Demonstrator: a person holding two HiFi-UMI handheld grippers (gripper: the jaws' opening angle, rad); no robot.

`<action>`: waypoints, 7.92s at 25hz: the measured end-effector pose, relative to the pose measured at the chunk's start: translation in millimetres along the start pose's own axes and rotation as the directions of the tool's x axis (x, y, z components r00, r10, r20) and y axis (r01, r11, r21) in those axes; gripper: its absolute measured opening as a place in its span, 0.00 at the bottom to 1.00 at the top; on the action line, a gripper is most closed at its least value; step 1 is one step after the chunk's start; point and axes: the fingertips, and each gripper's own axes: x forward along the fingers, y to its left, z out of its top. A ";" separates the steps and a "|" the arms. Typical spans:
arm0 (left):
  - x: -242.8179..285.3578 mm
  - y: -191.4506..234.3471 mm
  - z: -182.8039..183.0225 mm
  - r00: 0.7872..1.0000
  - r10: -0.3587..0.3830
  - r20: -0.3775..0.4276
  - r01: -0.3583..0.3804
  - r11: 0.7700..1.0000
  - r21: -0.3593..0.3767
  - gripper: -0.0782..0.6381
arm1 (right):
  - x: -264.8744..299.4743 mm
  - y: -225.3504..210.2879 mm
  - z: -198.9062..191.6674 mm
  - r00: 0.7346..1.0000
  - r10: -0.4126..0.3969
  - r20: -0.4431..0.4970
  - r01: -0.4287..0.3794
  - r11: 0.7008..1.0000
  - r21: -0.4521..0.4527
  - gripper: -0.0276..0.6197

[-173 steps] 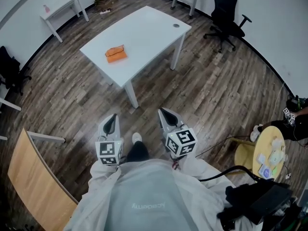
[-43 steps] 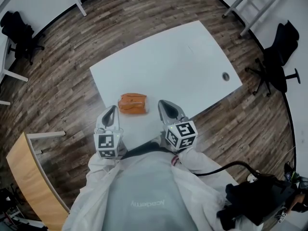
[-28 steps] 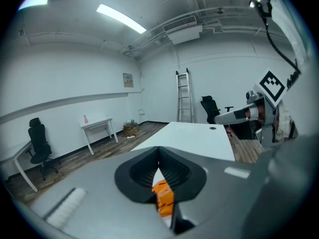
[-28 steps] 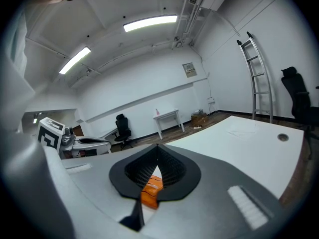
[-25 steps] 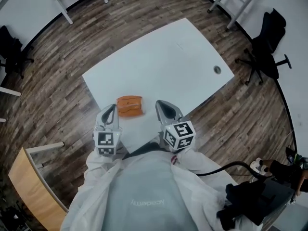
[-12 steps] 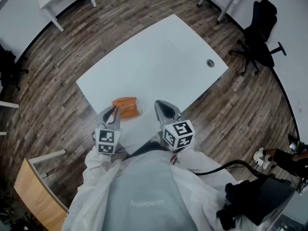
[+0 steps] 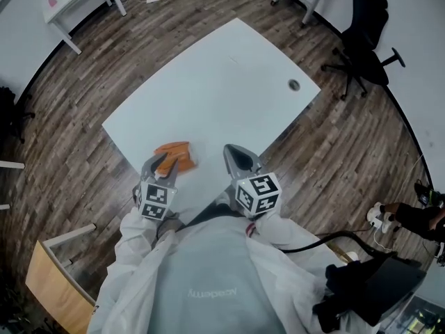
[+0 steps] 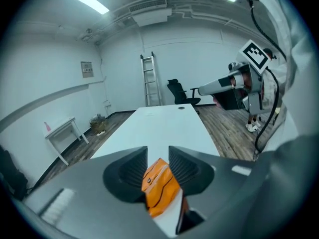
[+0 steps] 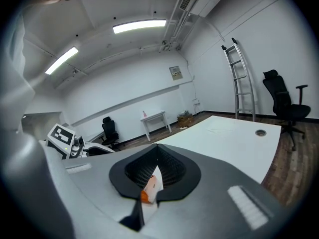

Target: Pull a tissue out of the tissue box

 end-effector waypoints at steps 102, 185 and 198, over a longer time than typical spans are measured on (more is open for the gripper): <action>83.6 -26.5 -70.7 0.914 -0.251 -0.320 0.324 0.925 0.200 0.11 | -8.7 -24.9 -4.9 0.994 -0.097 -0.040 0.098 0.995 0.023 0.05; 44.7 -31.8 -60.8 0.917 -0.258 -0.304 0.288 0.956 0.057 0.11 | 104.1 69.1 -161.2 0.831 0.258 -0.493 -0.305 0.952 -0.016 0.05; 44.9 -33.2 -61.3 0.910 -0.268 -0.316 0.299 0.953 0.051 0.11 | 107.5 66.9 -168.4 0.818 0.249 -0.519 -0.313 0.949 -0.037 0.06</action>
